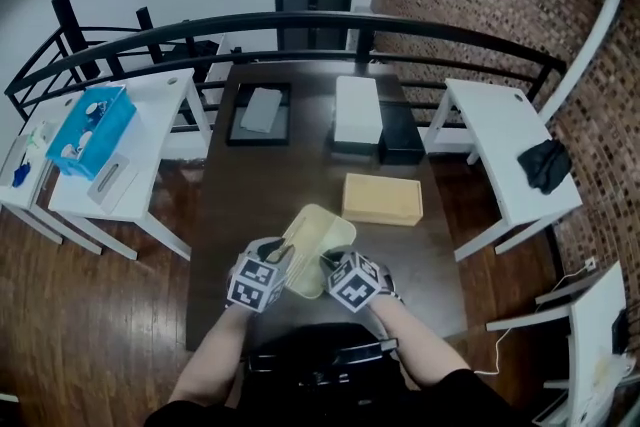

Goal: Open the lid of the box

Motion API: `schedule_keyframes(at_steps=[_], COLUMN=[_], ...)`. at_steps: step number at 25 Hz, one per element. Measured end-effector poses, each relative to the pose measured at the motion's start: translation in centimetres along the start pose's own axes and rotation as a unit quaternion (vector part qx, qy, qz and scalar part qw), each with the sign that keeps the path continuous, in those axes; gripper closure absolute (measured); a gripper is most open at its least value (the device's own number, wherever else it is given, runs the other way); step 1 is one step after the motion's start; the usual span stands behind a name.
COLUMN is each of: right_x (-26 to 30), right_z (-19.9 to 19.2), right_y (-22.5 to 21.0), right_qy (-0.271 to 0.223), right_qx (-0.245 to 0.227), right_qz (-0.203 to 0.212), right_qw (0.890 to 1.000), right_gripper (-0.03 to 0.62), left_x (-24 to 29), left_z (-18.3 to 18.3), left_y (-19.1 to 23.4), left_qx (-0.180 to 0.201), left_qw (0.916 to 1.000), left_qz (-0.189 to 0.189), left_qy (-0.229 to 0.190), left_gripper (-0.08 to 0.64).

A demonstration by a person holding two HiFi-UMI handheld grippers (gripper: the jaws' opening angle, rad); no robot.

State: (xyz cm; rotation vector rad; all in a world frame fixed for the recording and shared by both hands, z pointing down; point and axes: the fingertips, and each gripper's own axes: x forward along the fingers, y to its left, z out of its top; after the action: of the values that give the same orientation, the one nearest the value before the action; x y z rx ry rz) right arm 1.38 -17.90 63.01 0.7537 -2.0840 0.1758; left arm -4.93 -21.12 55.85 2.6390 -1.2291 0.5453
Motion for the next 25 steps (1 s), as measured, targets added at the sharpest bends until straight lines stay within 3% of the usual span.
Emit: schedule_keyframes(at_steps=[4,6,10,13,17,21,25], right_x=[-0.1,-0.1,-0.3,0.0,-0.3,-0.8,-0.6], right_z=[0.0,0.0,0.2,-0.1,1.1,1.4,0.8], right_y=[0.2,0.2,0.1,0.1,0.6,0.5,0.2], right_qy=[-0.001,0.000,0.002,0.011,0.005,0.006,0.007], right_qx=[0.004,0.005,0.009,0.017,0.011,0.013,0.009], right_qz=[0.001,0.001,0.002,0.006,0.023,0.021,0.012], right_qw=[1.000,1.000,1.000,1.000,1.000,1.000,1.000], right_gripper=[0.572,0.572,0.572,0.572,0.572,0.572,0.572], left_x=[0.7,0.9,1.1,0.7,-0.8,-5.0,-10.4], left_z=[-0.6,-0.9,-0.7,-0.1,2.8,3.2,-2.4], left_y=[0.0,0.0,0.2,0.3,1.3,5.1,11.0], left_qx=[0.022,0.028,0.013,-0.004,-0.027,-0.056,-0.105], left_qw=[0.9992,0.9986,0.9986,0.9993,0.9994,0.9951,0.9801], left_qz=[0.008,0.008,0.000,0.002,0.019,0.073,0.169], left_qy=[0.034,0.044,0.051,0.038,-0.011,-0.037,-0.012], left_gripper=[0.540,0.540,0.545,0.551,0.557,0.557,0.557])
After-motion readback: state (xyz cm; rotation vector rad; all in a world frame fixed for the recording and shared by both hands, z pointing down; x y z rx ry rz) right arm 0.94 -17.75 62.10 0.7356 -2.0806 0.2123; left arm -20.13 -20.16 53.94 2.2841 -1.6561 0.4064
